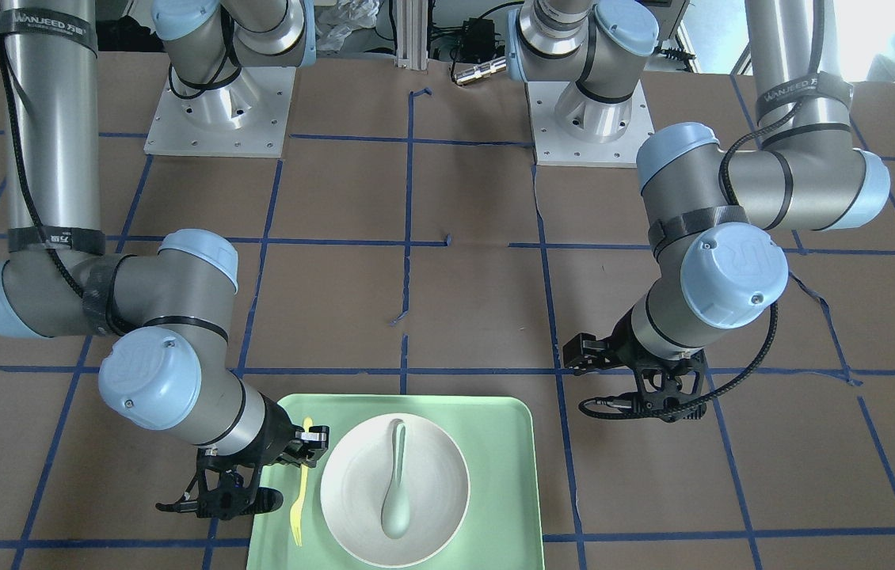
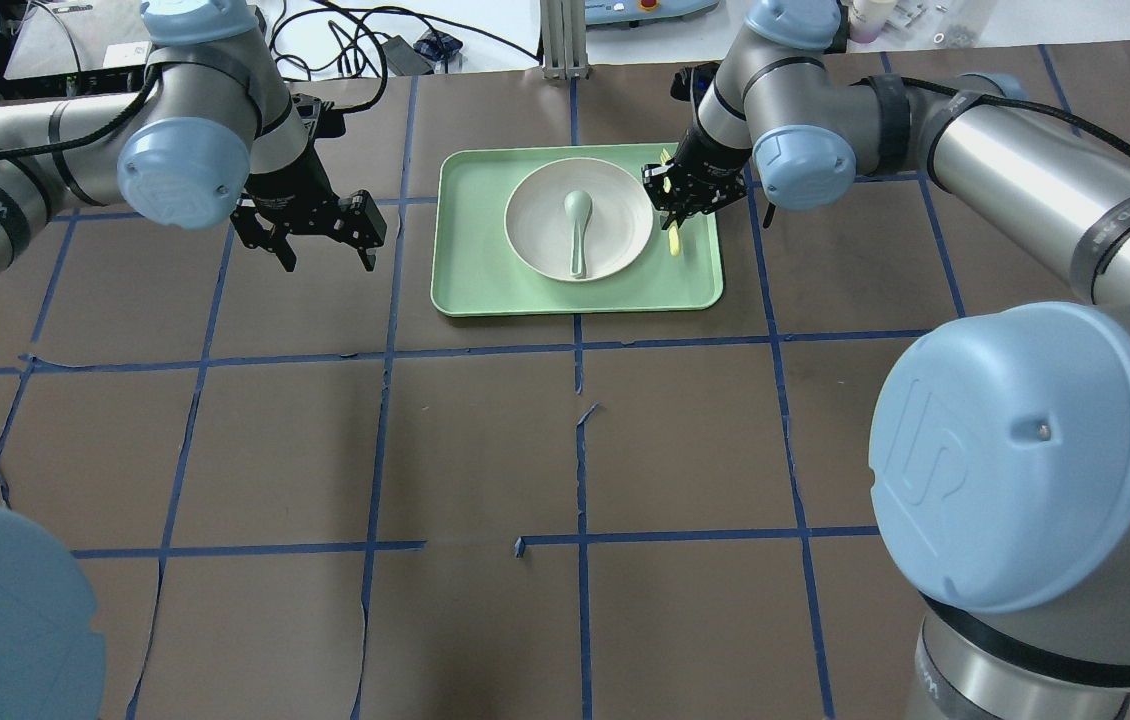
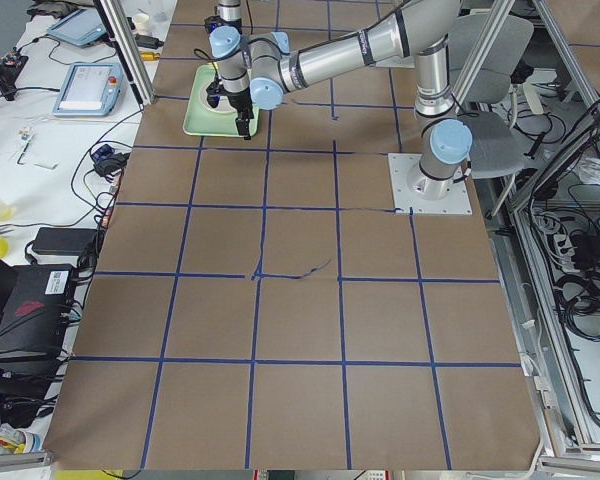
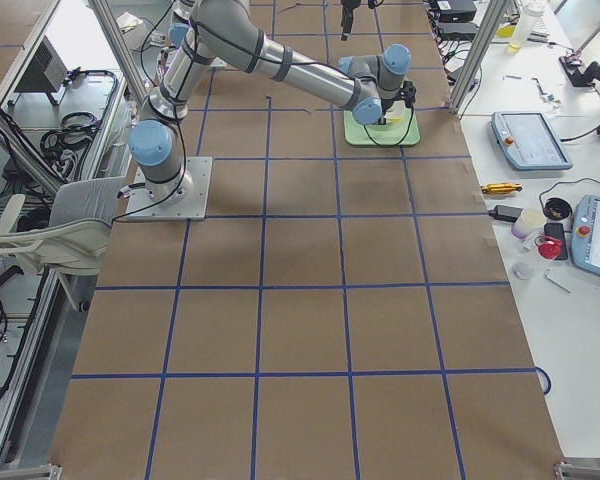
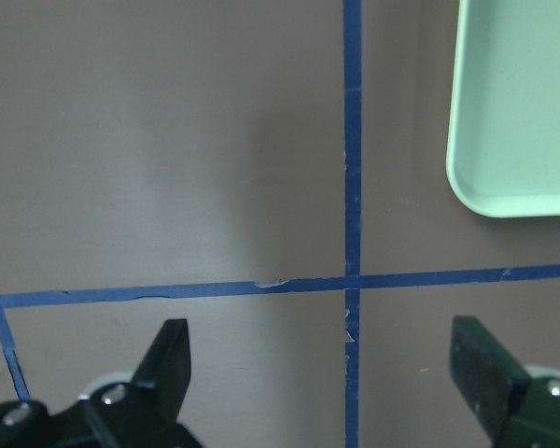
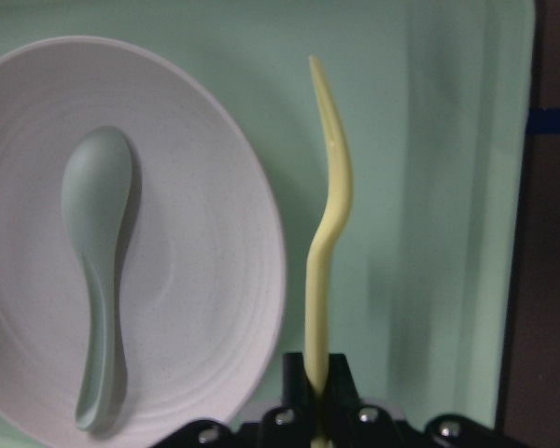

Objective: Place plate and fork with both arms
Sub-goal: 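Lift the fork with the right gripper and set it on the tray beside the plate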

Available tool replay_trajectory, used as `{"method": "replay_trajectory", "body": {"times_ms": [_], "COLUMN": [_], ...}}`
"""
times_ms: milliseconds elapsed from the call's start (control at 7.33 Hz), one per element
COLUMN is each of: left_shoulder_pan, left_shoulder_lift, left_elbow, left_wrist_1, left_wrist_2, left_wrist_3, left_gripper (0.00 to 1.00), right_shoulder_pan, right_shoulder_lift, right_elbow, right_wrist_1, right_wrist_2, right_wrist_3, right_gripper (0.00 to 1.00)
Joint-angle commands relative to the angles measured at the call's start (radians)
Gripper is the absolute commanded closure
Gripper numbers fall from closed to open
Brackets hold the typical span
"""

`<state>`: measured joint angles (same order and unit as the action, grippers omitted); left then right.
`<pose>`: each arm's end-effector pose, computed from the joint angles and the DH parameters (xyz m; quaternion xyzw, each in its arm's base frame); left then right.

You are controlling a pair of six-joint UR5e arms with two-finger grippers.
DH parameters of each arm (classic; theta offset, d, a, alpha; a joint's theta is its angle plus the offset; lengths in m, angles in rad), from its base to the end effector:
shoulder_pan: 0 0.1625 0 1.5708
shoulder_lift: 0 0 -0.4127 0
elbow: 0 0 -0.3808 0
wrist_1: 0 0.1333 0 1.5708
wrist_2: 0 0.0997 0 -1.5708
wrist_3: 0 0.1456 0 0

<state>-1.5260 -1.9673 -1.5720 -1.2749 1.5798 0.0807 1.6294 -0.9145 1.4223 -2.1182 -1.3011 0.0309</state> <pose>-0.1052 -0.6002 0.2407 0.0182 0.9985 0.0511 0.0013 0.2122 -0.6785 0.1680 -0.0164 0.9906 -0.0136 0.1352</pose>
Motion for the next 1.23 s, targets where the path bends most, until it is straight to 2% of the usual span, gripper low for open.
{"method": "replay_trajectory", "body": {"times_ms": [0,136,273,545,682,818,955,1091], "left_shoulder_pan": [0.001,0.004,0.004,0.004,-0.002,-0.016,-0.016,-0.014], "left_shoulder_lift": [-0.002,-0.004,-0.007,0.008,0.028,0.056,0.094,0.131], "left_elbow": [0.0,0.0,0.0,0.0,0.003,0.004,0.015,0.018], "left_wrist_1": [0.002,0.002,0.002,-0.001,-0.015,-0.021,-0.071,-0.146], "left_wrist_2": [0.0,0.0,0.0,0.005,0.006,0.006,0.008,0.029], "left_wrist_3": [0.004,0.011,0.011,0.011,0.008,0.001,-0.001,-0.01], "left_gripper": [0.0,0.0,0.0,0.0,0.0,0.0,0.0,0.0], "right_shoulder_pan": [-0.002,0.0,-0.002,-0.002,0.0,0.0,0.0,-0.002], "right_shoulder_lift": [0.022,0.023,0.02,-0.012,-0.085,-0.146,-0.206,-0.268], "right_elbow": [0.0,0.003,0.001,0.0,0.006,0.01,0.01,0.01], "right_wrist_1": [-0.003,-0.003,-0.003,0.01,0.056,0.184,0.264,0.329], "right_wrist_2": [-0.001,-0.015,-0.024,-0.058,-0.111,-0.172,-0.244,-0.259], "right_wrist_3": [-0.005,-0.005,-0.008,-0.002,0.004,-0.008,-0.008,-0.006], "right_gripper": [0.52,0.33,0.0,0.0,0.0,0.0,0.0,0.0]}}
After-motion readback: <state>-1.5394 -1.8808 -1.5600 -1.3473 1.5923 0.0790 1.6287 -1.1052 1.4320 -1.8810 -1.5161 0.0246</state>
